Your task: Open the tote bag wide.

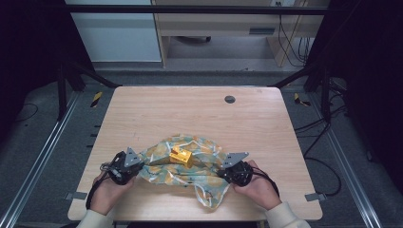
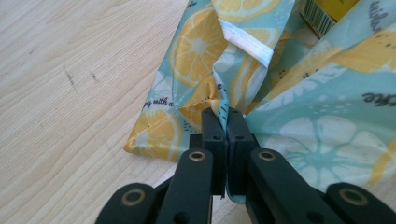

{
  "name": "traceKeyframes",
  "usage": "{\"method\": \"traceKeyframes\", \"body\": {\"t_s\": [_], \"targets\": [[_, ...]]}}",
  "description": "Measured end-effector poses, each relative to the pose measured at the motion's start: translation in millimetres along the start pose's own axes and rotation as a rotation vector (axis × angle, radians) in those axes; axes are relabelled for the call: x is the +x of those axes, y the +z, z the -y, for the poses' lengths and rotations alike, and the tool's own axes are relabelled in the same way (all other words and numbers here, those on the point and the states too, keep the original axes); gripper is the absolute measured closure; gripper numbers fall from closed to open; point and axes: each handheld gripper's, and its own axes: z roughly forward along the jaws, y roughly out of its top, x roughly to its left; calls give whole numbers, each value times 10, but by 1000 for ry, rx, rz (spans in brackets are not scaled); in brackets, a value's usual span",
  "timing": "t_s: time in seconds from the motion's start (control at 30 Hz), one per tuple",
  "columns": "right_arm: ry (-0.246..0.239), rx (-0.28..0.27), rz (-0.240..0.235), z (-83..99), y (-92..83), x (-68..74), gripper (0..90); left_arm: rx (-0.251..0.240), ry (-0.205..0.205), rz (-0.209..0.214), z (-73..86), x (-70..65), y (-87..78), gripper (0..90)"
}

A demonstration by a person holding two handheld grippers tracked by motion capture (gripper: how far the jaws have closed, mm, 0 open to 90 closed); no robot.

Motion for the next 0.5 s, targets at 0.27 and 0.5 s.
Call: {"method": "traceKeyframes", "body": {"t_s": [0.27,0.5], "targets": [[8,-7,10,-1,-11,-25,899,-3,5,8,-6,-20,-10,896],[12,-62,37,-92,-139,44,622,-80,-44,-26,-35,-18,-109,682]]}}
